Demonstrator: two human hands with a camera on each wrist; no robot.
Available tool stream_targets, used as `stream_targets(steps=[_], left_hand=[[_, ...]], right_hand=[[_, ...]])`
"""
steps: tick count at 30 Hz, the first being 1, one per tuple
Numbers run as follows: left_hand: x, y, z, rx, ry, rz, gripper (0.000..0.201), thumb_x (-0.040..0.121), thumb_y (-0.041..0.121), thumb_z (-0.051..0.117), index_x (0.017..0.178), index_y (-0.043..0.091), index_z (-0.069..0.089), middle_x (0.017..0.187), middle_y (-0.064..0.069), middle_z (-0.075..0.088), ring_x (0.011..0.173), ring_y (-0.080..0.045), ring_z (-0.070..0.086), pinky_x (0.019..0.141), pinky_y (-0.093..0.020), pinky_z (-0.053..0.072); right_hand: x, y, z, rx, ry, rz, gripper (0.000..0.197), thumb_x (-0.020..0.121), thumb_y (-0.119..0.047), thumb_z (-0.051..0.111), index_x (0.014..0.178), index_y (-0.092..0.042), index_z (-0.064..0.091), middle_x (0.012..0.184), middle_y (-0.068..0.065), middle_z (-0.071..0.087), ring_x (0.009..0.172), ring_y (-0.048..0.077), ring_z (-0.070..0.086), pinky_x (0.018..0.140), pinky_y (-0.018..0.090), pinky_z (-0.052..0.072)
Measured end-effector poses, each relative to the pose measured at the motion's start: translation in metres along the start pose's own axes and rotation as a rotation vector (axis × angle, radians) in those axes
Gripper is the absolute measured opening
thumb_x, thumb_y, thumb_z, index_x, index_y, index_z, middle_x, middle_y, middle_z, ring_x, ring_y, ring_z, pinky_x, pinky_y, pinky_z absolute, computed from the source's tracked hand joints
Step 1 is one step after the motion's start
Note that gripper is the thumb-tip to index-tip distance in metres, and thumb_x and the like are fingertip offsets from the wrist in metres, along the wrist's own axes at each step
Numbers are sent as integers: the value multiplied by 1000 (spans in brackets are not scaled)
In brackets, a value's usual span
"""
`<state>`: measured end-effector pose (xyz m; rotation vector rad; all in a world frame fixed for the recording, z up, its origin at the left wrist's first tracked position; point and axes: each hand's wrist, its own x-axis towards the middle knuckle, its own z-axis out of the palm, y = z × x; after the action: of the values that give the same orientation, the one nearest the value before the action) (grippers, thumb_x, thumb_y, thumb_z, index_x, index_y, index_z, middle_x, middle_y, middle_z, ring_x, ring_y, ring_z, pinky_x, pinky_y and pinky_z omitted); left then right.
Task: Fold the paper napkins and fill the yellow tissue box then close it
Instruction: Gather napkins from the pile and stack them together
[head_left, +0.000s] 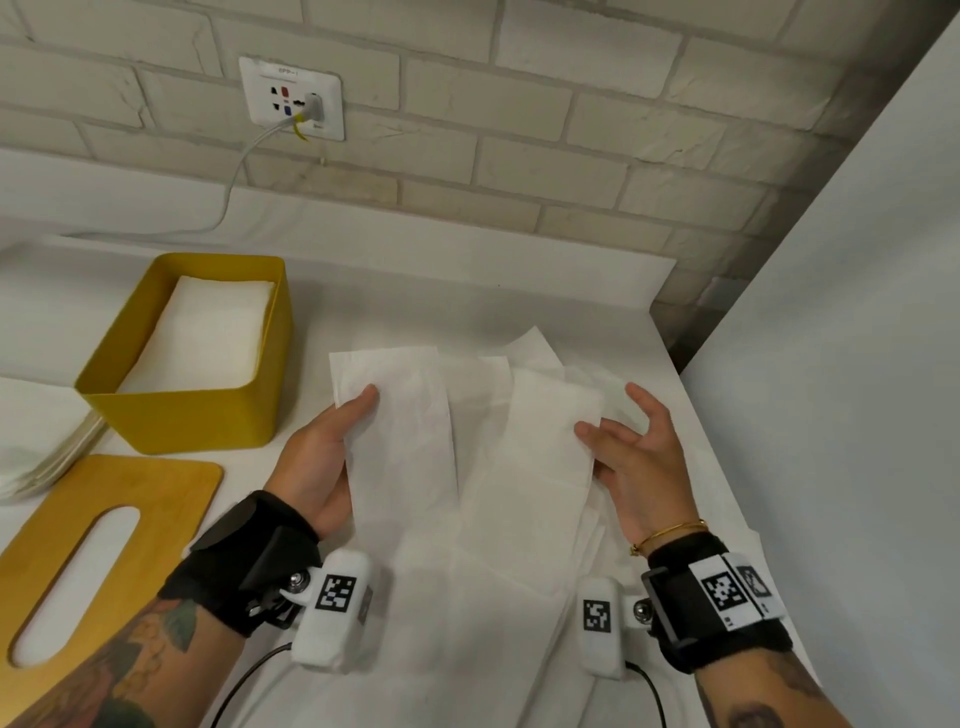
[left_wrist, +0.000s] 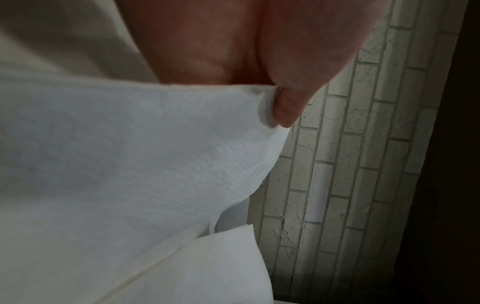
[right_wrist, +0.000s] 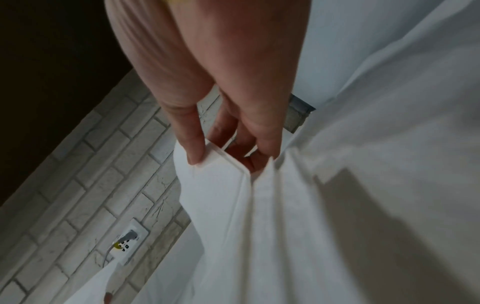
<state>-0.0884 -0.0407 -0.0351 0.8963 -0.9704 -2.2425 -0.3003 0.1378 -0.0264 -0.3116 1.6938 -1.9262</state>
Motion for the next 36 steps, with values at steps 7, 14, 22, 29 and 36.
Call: stream_targets(steps=[7,14,22,29,36], left_hand=[[1,8,0,-19,-2,27,33,103,28,52,127,9,66,120,-12,74,106,-25,73,91,-40,53],[-3,13,17,-36,-81,23,39,103,27,51,136,7,61,125,-14,71,113,-29,70,91,-41,57],[-9,4,35,-45,-223,4,62,104,54,34,141,10,57,137,-16,64,128,-31,61,111,-47,43],[-9,0,36,-38,-222,27,71,101,64,22,136,14,60,132,-12,68,124,-26,64,105,-42,47],[-13,0,37,47,-225,63,57,103,55,33,129,15,63,126,-9,72,119,-23,67,103,-42,49]], right_hand=[[-21,-37,21,-89,-200,-156,15,83,-5,72,95,-15,74,92,7,78,88,22,73,79,34,59],[-40,-71,53,140,-532,-178,20,69,-12,75,88,-16,78,89,6,77,82,14,74,71,23,60],[-17,-22,90,-63,-199,-87,15,90,3,69,98,-9,73,97,10,78,94,23,74,90,36,57],[-17,-15,99,-176,-129,-151,15,89,-1,72,95,-15,74,93,5,79,98,25,74,101,43,55],[-16,-14,99,-196,-119,-172,14,89,-5,73,95,-17,74,92,0,79,96,18,74,99,41,56]])
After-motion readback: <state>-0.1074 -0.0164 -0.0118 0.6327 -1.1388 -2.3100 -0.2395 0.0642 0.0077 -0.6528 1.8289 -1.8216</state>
